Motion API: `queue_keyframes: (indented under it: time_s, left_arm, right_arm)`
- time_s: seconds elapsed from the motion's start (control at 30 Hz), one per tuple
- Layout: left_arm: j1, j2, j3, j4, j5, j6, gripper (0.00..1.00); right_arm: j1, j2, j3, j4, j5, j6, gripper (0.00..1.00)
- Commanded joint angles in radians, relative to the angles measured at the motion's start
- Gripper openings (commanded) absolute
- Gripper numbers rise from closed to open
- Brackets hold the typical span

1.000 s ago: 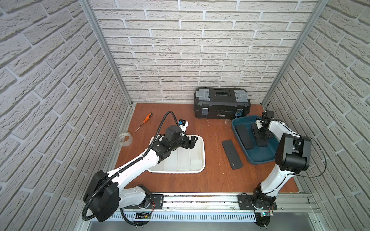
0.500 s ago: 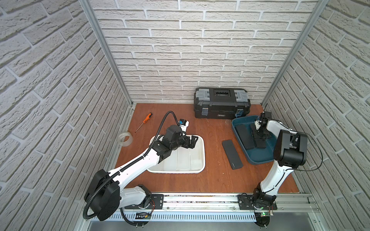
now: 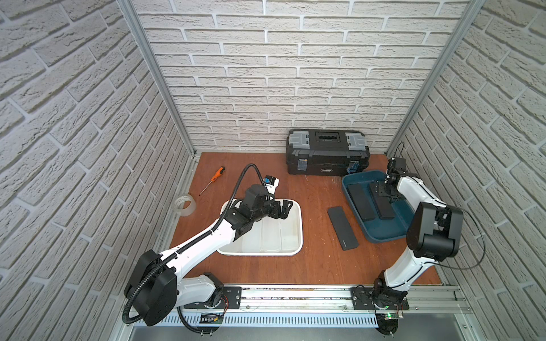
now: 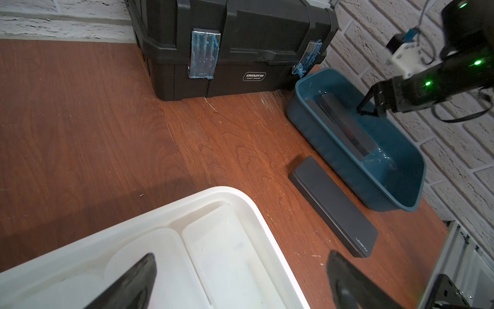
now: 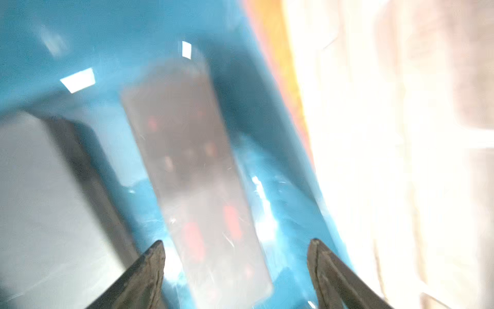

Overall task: Place the pencil cases by color into the storage box
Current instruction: Pick up the pencil case from the center of the board.

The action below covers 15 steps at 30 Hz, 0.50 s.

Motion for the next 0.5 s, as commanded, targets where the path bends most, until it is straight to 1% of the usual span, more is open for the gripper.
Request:
queue_keyframes:
  time_s: [0.0, 0.1, 0.27, 0.37, 0.47]
  left_arm:
    - [0.003, 0.002, -0.006, 0.048, 0.008, 0.016, 0.98]
    - [0.004, -0.003, -0.008, 0.040, 0.002, 0.019, 0.98]
    - [0.006, -0.016, -0.009, 0.012, -0.029, 0.029, 0.98]
    - [0.008, -0.020, -0.012, 0.001, -0.040, 0.031, 0.98]
    - [0.007, -0.018, -0.006, -0.007, -0.034, 0.027, 0.98]
  right_arm:
    - [0.089, -0.096, -0.008, 0.018, 0.094, 0.084, 0.84]
    - [0.176, -0.152, 0.005, -0.012, 0.120, 0.101, 0.84]
    - [0.357, -0.272, -0.015, -0.093, 0.159, 0.149, 0.84]
    - [0.453, -0.363, -0.054, -0.181, 0.140, 0.202, 0.83]
    - [0.514, -0.444, -0.128, -0.257, 0.058, 0.264, 0.83]
